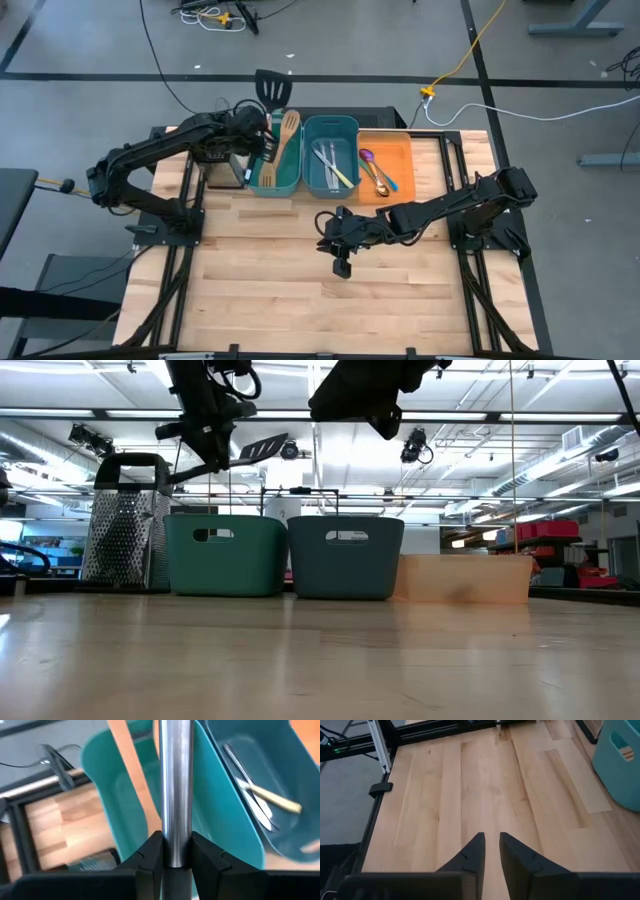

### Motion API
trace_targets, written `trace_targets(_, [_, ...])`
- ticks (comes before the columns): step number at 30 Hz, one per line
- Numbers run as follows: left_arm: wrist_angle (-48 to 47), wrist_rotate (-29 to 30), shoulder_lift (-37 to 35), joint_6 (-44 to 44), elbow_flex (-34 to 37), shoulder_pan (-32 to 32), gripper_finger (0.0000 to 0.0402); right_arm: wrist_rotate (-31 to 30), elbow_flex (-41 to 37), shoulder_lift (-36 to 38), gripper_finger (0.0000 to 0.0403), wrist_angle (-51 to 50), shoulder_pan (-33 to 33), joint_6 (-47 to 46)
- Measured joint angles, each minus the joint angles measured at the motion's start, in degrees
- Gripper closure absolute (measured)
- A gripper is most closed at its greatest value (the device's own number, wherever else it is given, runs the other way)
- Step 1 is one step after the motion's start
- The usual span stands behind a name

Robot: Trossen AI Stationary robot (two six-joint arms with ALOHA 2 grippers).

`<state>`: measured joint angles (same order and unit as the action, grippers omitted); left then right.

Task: Pick & Place Kitchen Items
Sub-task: Put the black spatula into the green bin

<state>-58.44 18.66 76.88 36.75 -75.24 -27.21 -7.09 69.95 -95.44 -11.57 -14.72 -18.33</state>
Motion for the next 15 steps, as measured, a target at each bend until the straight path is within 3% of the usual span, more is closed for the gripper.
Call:
trace_targets(5, [2.1,4.72,0.0,0.1,0.0,-0.04,0.0321,0.0,0.0,0.0,0.0334,0.0,0.0,0.65])
trace_targets(15, [11.58,6.22,0.0,-2.41,5.83,-1.85,0.0321,0.05,0.0,0.0,0.0334,0.0,0.0,1.31])
